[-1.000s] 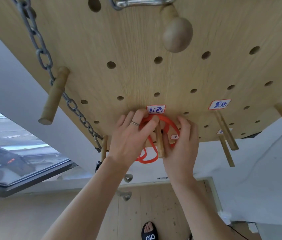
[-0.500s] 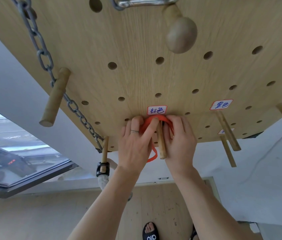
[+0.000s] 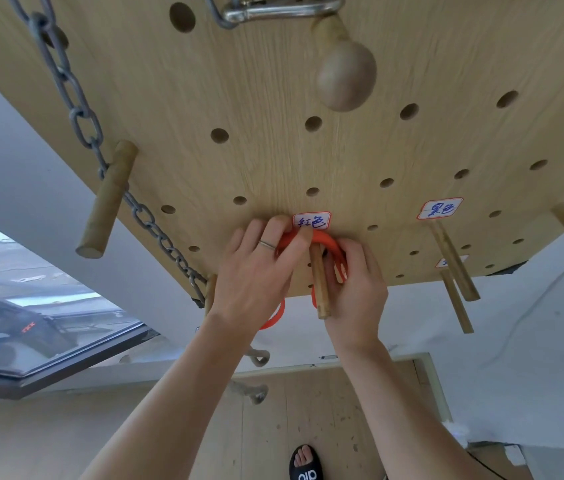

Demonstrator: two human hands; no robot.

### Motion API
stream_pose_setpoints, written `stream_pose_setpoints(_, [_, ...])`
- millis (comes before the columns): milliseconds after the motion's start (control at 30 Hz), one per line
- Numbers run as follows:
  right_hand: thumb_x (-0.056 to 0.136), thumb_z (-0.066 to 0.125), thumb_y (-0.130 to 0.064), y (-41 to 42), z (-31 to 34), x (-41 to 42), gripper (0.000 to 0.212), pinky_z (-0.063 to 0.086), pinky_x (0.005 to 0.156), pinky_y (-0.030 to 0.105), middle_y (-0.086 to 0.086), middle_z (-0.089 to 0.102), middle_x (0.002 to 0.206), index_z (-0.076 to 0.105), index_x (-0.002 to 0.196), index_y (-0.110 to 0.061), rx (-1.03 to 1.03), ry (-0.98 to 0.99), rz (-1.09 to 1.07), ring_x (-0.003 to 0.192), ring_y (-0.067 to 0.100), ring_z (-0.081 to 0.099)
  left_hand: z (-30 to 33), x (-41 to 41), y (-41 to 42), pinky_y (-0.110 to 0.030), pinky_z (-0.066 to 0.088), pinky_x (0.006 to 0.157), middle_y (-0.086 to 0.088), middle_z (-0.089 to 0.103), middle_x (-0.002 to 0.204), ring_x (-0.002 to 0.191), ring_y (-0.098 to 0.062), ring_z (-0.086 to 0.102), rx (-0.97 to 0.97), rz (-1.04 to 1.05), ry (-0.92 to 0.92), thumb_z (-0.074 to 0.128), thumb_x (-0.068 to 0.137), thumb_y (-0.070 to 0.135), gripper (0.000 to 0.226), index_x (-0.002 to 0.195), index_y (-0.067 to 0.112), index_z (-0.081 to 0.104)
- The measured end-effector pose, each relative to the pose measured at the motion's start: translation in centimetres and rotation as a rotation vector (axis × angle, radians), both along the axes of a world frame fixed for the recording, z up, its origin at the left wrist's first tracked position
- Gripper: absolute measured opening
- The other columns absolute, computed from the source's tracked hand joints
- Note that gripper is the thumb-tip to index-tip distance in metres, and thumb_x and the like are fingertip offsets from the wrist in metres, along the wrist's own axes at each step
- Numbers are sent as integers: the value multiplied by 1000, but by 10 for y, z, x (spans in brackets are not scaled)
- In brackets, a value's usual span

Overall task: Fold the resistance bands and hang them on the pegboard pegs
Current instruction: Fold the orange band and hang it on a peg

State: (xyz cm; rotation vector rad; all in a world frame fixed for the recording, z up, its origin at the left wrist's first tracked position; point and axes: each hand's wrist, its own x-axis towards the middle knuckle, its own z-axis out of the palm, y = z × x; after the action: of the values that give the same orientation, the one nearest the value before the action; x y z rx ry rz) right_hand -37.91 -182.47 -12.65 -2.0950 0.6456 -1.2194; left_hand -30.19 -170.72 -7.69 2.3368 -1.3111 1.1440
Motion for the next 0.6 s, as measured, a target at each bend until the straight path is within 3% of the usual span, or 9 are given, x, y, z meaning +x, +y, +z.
stream_pose_setpoints(233, [88, 60, -29, 10, -7, 5, 27, 54, 70, 35, 2, 69, 94, 69, 106, -11, 124, 56, 40, 82, 20, 62, -7, -8, -9, -40, 45, 71, -12, 66, 112, 84, -31, 59, -3, -2, 83, 71, 86, 8, 39, 122, 14, 56])
stream_pose_setpoints(600, [84, 79, -9, 4, -13, 0, 24, 55, 66, 38, 4, 69, 93, 70, 106, -6, 47, 61, 57, 80, 24, 63, -13, -15, -6, -38, 46, 72, -6, 66, 102, 83, -27, 59, -113, 56, 203, 75, 92, 22, 38, 125, 17, 56])
